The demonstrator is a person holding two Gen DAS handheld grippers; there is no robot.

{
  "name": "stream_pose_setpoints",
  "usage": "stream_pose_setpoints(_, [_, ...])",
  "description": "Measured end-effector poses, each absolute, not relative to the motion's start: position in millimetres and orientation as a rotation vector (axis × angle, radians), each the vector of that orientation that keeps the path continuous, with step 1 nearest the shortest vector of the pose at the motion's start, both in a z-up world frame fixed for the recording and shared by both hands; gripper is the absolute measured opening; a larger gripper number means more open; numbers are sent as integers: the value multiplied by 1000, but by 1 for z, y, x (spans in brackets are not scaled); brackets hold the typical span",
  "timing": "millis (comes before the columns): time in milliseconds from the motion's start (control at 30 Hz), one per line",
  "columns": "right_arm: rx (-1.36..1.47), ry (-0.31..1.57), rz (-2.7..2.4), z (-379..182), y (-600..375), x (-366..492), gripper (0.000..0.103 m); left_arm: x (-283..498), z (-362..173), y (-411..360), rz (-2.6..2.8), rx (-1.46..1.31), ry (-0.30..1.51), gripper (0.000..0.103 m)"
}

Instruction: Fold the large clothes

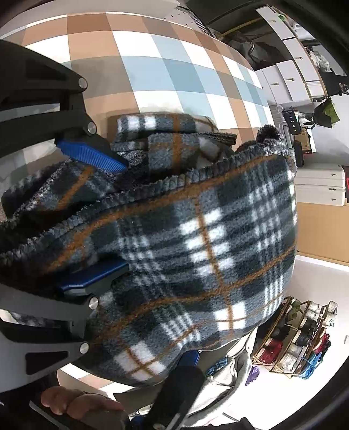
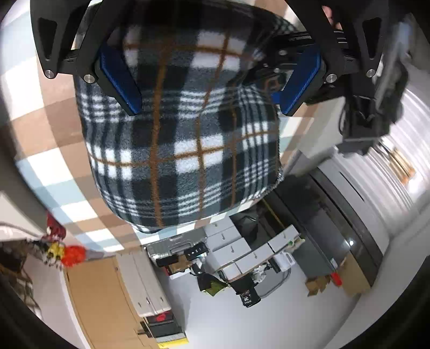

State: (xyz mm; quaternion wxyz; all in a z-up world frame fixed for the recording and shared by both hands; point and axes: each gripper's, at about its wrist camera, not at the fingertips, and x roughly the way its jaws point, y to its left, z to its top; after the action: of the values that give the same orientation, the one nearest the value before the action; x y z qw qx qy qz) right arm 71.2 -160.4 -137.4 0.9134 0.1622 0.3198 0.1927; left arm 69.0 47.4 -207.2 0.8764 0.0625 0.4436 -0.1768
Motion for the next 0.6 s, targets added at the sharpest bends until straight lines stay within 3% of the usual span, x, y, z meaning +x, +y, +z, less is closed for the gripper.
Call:
stream_pose_setpoints(133, [327, 603, 295, -125, -167, 61, 103, 69, -208, 53, -388, 124, 919, 63])
stream_pose_setpoints(333, [243, 279, 174, -94, -189, 23, 103, 70, -204, 62, -405, 78, 926, 63])
stream_pose_setpoints(600, [481, 614, 349, -138, -229, 74, 103, 73, -198, 69, -422, 24, 940, 63])
